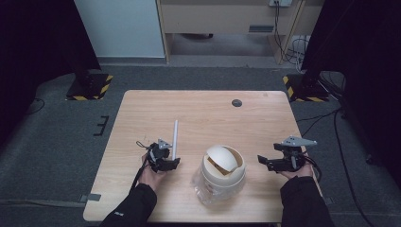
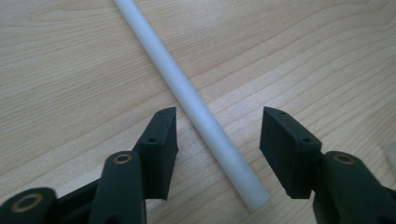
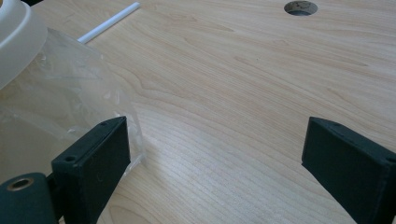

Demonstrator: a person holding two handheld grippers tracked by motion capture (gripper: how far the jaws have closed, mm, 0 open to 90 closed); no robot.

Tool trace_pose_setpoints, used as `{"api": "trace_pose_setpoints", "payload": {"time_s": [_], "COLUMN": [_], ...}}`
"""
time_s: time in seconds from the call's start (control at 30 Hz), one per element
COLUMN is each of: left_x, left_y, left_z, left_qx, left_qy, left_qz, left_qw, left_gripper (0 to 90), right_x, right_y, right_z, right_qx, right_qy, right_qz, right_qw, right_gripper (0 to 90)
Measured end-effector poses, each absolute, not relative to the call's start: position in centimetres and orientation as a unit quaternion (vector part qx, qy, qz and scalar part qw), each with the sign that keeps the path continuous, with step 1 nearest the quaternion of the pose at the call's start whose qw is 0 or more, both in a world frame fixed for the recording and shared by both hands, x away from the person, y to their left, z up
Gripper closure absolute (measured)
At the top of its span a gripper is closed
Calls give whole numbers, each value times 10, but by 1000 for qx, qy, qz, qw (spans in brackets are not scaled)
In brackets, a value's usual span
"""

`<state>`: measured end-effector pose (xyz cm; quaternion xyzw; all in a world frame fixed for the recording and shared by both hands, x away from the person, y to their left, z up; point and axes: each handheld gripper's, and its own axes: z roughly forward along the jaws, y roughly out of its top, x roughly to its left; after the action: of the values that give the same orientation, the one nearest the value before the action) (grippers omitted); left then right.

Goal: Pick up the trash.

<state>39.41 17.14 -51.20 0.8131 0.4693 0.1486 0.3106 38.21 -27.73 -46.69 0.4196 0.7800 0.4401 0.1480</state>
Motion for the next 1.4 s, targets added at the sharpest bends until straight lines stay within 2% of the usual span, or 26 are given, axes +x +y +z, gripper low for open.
{"api": "trace_pose_setpoints", "payload": {"time_s": [0.77,1.1,1.4], "left_x": [397,396,393], "left_y": [177,178,183], "left_z": [-514,-512,-501], "left_qx": [814,813,803], "left_qy": [486,483,479], "left_qz": [148,159,172], "left_qw": [282,283,312], "left_gripper": [771,778,778], "right_x": [383,383,383], "right_y": [-275,-275,-276], "right_z": [-469,-470,-469], "right_qx": [420,419,419], "right_qy": [786,788,788], "right_qz": [431,428,427], "right_qw": [142,143,144], "right_gripper": [88,91,91]}}
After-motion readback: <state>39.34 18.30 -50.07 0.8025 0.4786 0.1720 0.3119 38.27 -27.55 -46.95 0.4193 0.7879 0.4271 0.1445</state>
